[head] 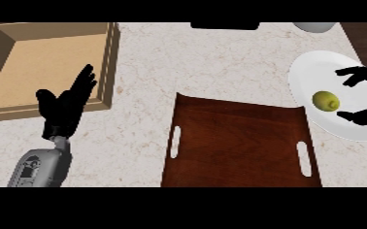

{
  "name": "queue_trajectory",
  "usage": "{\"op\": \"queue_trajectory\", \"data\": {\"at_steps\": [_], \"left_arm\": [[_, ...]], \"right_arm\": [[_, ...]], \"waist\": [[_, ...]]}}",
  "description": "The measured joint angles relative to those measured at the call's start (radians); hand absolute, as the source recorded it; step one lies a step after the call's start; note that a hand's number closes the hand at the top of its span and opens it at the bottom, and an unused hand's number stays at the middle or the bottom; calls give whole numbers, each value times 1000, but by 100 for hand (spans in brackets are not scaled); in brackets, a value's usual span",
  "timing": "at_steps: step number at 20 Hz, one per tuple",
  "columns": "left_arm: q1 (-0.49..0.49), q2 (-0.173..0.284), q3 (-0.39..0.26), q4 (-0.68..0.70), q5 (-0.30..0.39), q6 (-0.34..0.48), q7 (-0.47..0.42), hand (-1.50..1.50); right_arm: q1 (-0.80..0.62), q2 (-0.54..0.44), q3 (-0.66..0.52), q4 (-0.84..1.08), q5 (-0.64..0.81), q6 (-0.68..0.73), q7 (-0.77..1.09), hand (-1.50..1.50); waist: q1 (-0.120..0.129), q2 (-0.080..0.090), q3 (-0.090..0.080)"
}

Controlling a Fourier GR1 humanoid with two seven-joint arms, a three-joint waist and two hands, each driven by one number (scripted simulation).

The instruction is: Pick the lemon from the tray and place it in the plate

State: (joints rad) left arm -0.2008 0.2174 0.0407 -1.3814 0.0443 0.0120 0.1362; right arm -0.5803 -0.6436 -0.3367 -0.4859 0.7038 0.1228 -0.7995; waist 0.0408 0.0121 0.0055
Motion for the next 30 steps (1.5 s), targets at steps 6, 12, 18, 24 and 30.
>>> {"op": "queue_trajectory", "data": {"at_steps": [6, 12, 18, 24, 30], "left_arm": [[3, 1, 12, -5, 2, 3, 3, 0], [6, 4, 23, 5, 6, 2, 9, 0], [12, 3, 19, -7, -3, 8, 19, 0], [14, 8, 23, -24, 5, -3, 26, 0], [21, -3, 16, -30, 3, -2, 23, 0]], "right_arm": [[-65, -25, -61, 85, -71, 35, -177, -150], [-118, -34, -111, 89, -199, 154, -167, -150], [-144, -83, -132, 167, -287, 337, -26, -150], [-141, -123, -126, 192, -339, 441, 49, -150], [-107, -165, -124, 184, -383, 462, 50, -150]], "waist": [[-9, -2, 0], [-29, -10, -3], [-31, -10, -3], [-23, -5, -2], [-19, 0, 0]]}}
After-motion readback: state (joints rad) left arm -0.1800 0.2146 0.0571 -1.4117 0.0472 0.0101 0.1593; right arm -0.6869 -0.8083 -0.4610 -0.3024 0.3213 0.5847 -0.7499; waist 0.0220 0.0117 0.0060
